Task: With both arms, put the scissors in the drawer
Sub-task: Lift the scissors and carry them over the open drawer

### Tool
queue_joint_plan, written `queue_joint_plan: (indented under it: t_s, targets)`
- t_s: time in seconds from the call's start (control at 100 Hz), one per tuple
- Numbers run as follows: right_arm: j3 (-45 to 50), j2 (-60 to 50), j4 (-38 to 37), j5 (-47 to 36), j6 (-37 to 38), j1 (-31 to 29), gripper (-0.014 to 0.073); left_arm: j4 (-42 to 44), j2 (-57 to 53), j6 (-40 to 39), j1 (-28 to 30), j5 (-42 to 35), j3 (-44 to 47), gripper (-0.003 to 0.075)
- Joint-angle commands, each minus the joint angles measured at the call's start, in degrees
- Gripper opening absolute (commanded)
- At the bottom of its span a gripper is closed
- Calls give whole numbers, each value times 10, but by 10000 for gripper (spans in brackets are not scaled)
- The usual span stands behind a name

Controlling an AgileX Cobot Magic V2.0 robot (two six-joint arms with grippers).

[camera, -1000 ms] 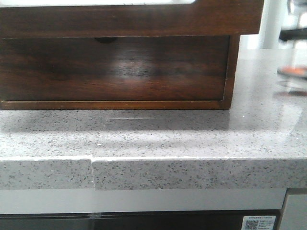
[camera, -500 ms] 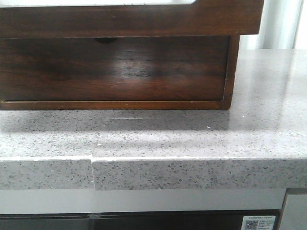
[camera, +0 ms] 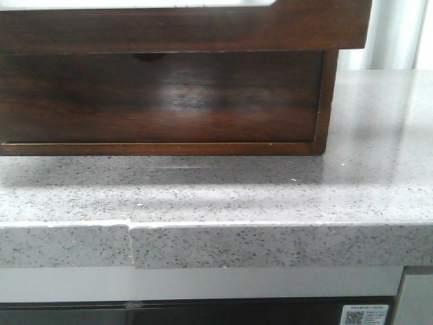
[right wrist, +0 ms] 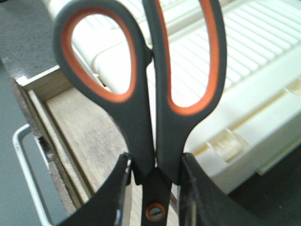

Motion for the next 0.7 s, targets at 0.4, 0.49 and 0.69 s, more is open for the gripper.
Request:
queue_joint_plan:
  t_s: [0.4,0.49,0.69]
  targets:
    - [-18,-5,-44,-36,-50,185,-69,-22,2,-8,-5,-25,-19,301]
    - [-18,6,-70,-41,-50,211,-69,-22,2,-8,-5,-25,-19,301]
    - [-18,36,-115,-67,-50,242,-69,-22,2,-8,-5,-25,-19,300]
